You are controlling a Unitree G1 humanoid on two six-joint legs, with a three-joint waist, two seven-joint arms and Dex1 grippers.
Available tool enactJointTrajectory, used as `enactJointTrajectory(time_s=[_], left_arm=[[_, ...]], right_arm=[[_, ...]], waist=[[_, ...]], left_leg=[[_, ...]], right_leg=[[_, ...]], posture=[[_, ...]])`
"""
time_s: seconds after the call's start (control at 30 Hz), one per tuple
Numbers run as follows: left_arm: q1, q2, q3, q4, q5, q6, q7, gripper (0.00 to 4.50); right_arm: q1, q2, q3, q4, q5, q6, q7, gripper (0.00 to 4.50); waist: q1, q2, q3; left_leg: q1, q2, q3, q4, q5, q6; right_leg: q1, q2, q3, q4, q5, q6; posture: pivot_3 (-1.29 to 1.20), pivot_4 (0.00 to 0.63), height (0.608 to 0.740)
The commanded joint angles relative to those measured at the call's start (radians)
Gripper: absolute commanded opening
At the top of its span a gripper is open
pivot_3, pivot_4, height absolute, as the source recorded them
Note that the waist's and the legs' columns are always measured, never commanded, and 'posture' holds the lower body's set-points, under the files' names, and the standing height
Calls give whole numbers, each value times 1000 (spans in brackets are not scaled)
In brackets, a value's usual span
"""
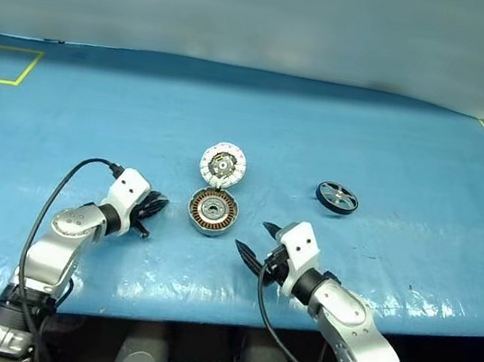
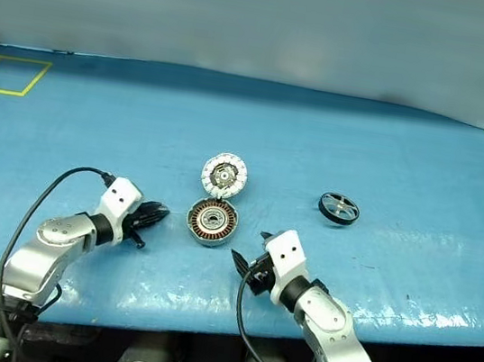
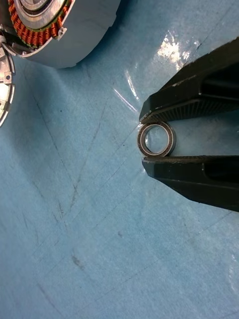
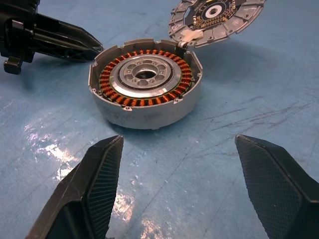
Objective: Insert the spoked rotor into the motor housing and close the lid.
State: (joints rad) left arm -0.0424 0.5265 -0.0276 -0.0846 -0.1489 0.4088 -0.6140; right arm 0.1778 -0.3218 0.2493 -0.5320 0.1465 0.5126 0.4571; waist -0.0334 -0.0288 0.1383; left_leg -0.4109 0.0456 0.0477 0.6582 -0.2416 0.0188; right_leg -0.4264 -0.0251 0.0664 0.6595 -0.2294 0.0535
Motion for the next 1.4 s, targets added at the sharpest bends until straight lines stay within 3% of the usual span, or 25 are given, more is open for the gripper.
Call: enactJointTrajectory(time_s=[0.03,0.33,0.77,1.4], left_arm=[[48,31,-6,-71,-32,23,-60,648],[-91,66,-56,-190,-40,5,-142,648],[-292,10,-206,-33,-56,30,-304,648],[-365,-10,-258,97,2,-4,-338,648]], right_arm=[[-1,-27,6,-47,22,-22,36,3788],[1,-43,30,-31,22,-44,63,3788],[26,-23,38,24,-12,-144,30,3788],[33,-25,44,7,-26,-123,2,3788]], waist=[[-2,0,0],[15,-3,2],[11,-3,3],[13,-3,3]], left_leg=[[0,0,0,0,0,0],[-3,0,-1,3,0,0],[-3,-2,1,4,0,1],[-3,-2,0,5,0,1]], right_leg=[[0,0,0,0,0,0],[-1,0,-1,0,0,0],[-1,4,0,0,0,1],[0,4,0,1,0,1]], posture=[[0,150,740],[0,150,740],[0,150,740],[0,150,740]])
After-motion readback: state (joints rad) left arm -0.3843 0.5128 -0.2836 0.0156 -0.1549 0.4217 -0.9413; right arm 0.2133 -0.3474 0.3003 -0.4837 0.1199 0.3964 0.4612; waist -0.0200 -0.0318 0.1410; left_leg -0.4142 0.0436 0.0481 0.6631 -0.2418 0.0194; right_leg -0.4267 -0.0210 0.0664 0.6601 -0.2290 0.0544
